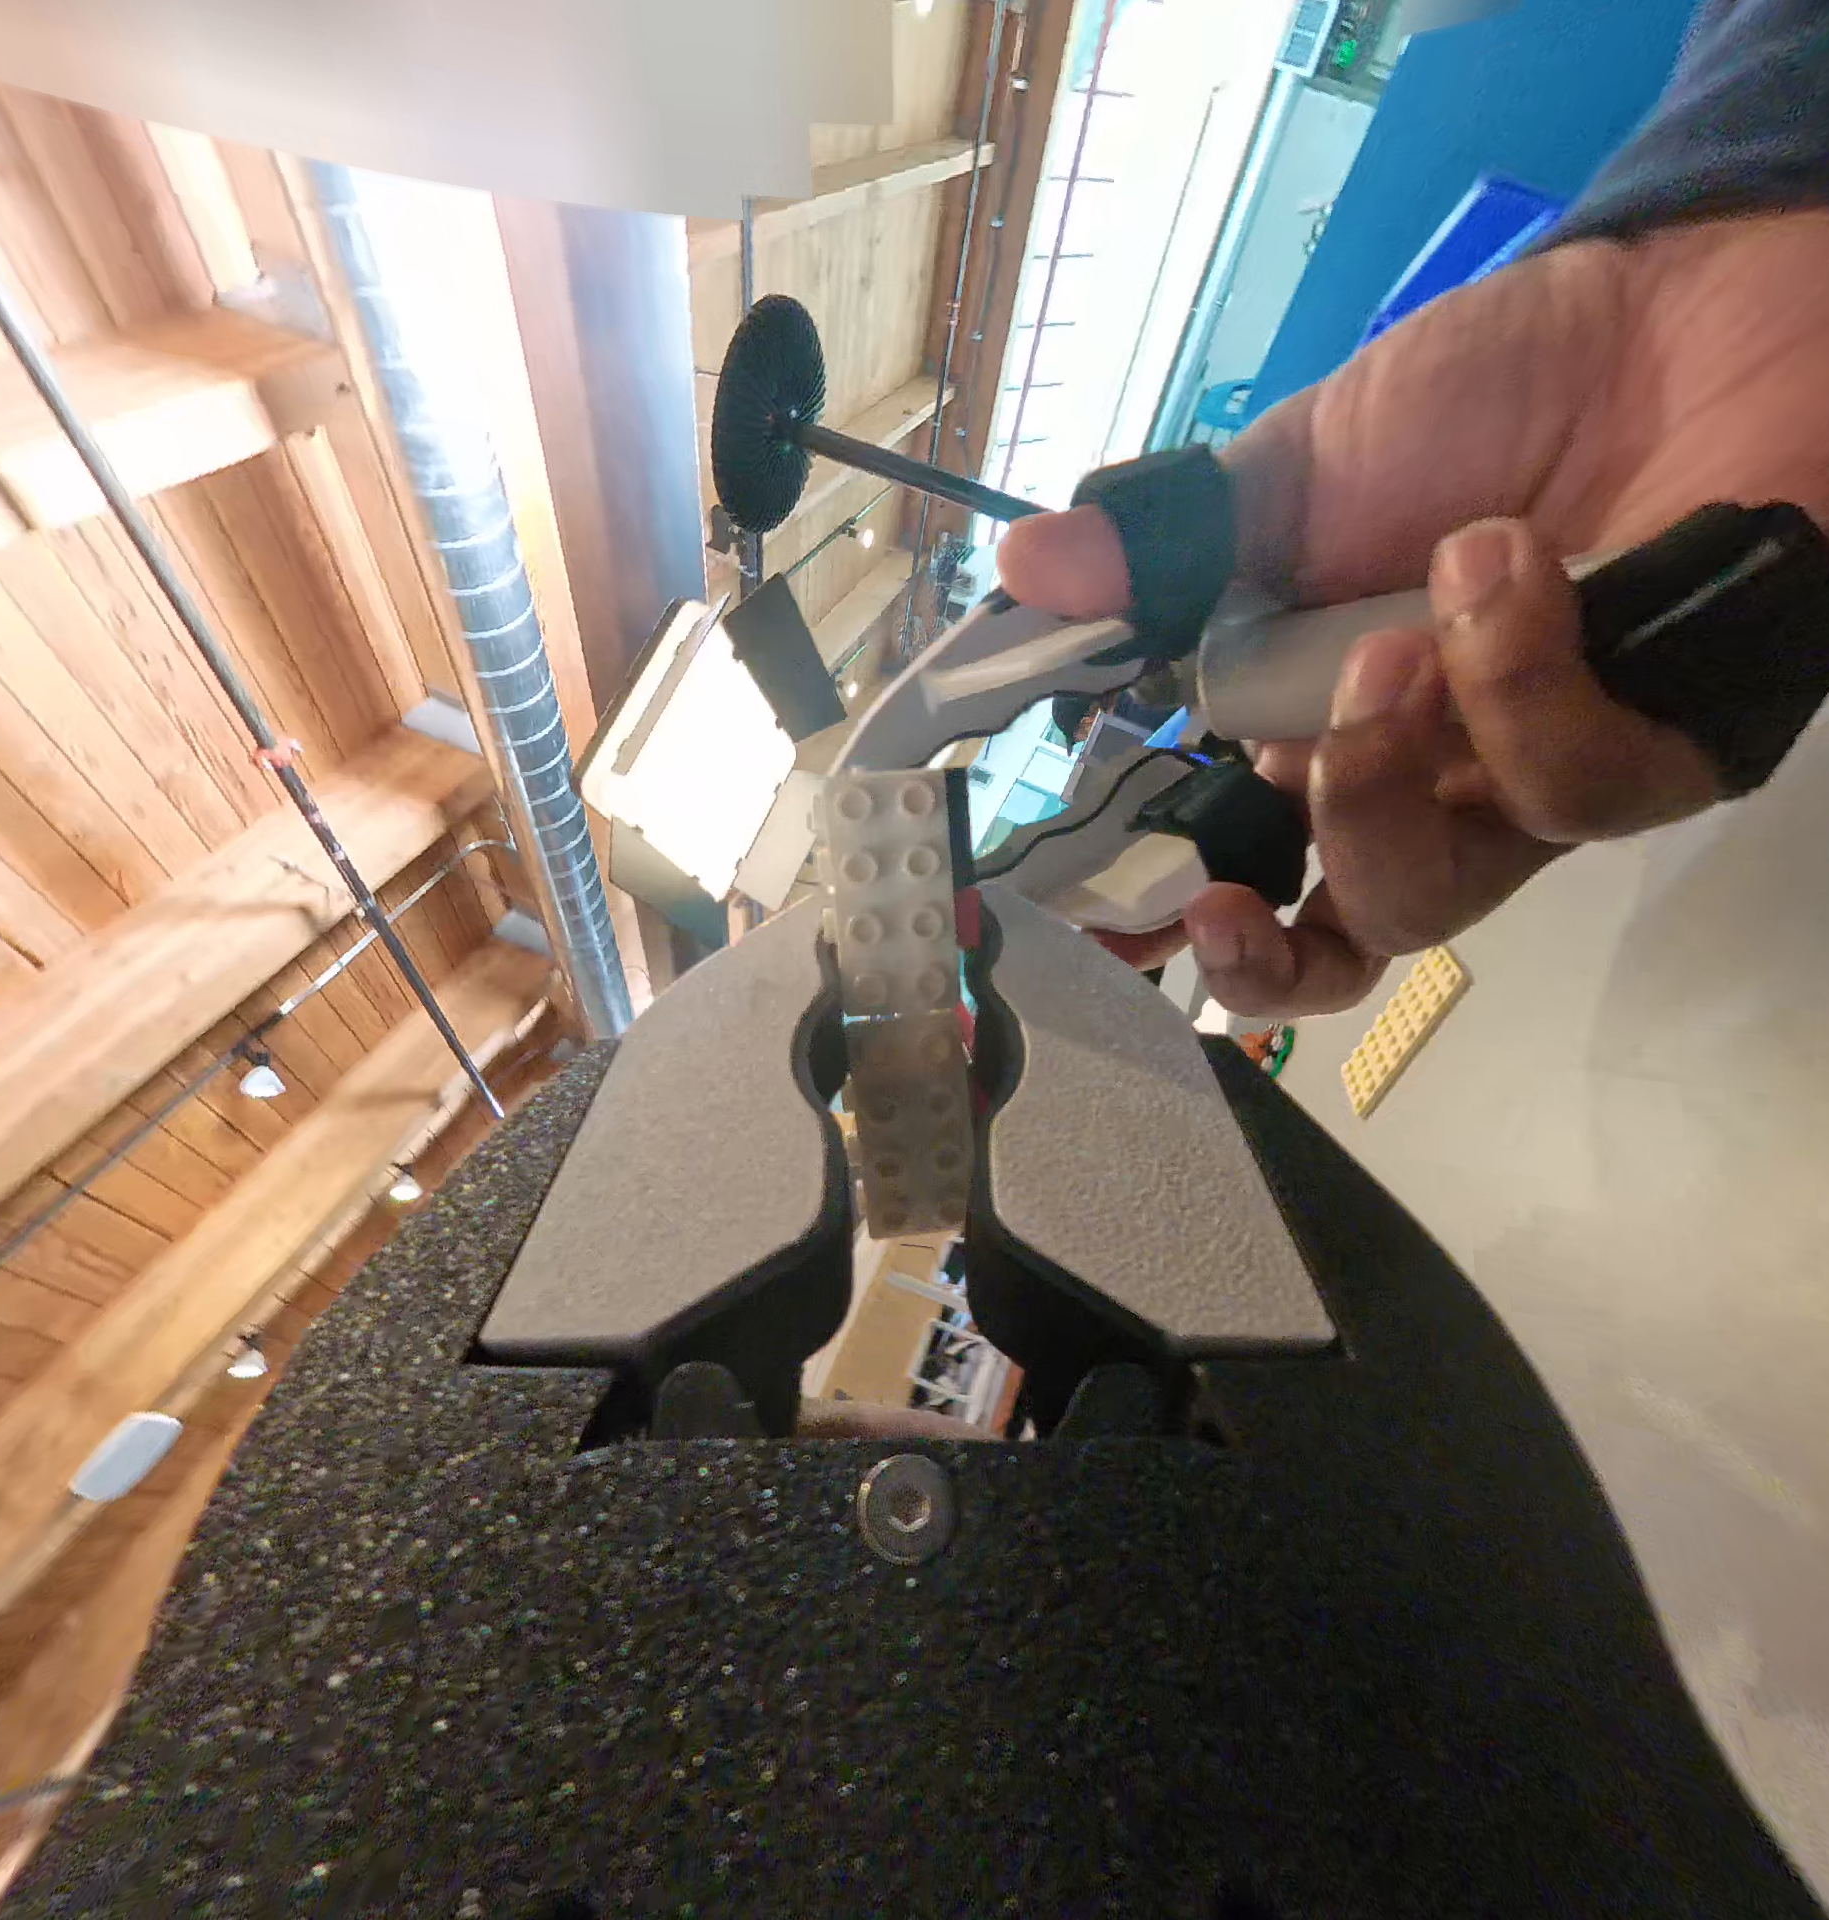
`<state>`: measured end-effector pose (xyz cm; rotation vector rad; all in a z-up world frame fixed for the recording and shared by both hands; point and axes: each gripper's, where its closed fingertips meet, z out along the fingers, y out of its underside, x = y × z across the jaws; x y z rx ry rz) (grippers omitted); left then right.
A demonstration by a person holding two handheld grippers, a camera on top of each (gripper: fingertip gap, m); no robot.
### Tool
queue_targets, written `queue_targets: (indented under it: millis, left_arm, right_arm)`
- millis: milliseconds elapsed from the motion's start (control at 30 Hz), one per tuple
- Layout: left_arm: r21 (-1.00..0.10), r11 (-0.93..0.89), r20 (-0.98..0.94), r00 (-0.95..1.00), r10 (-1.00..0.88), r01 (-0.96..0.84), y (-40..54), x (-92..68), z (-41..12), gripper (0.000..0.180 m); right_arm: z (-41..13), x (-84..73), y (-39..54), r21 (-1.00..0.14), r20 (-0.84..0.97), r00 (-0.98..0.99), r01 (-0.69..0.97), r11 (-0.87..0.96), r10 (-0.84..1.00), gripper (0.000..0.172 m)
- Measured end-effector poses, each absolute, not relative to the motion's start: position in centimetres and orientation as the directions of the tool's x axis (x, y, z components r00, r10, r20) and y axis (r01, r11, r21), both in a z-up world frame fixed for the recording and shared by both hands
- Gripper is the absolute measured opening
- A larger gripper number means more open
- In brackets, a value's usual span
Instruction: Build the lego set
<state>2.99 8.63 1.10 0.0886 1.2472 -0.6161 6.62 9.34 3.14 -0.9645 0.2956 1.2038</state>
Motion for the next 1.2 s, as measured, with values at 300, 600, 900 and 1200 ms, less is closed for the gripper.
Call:
queue_targets:
  millis: [300,600,900,1200]
  left_arm:
    - [-0.219,0.858,-0.912,0.216,-0.349,0.464,8.2,3.1,1.0,0.019]
    - [-0.194,0.864,-0.924,0.208,-0.319,0.465,8.5,2.8,0.9,0.019]
    - [-0.165,0.869,-0.933,0.213,-0.291,0.466,8.8,2.3,0.6,0.019]
    - [-0.174,0.874,-0.933,0.207,-0.293,0.453,9.2,2.5,0.4,0.020]
  right_arm:
    - [3.4,6.2,8.7,-0.481,-0.642,0.377,-0.876,0.033,0.668,0.034]
    - [3.0,6.3,8.6,-0.493,-0.646,0.387,-0.870,0.028,0.658,0.034]
    - [3.0,6.0,8.4,-0.506,-0.620,0.393,-0.862,0.037,0.679,0.033]
    - [3.4,5.6,8.0,-0.560,-0.572,0.451,-0.825,0.076,0.685,0.031]
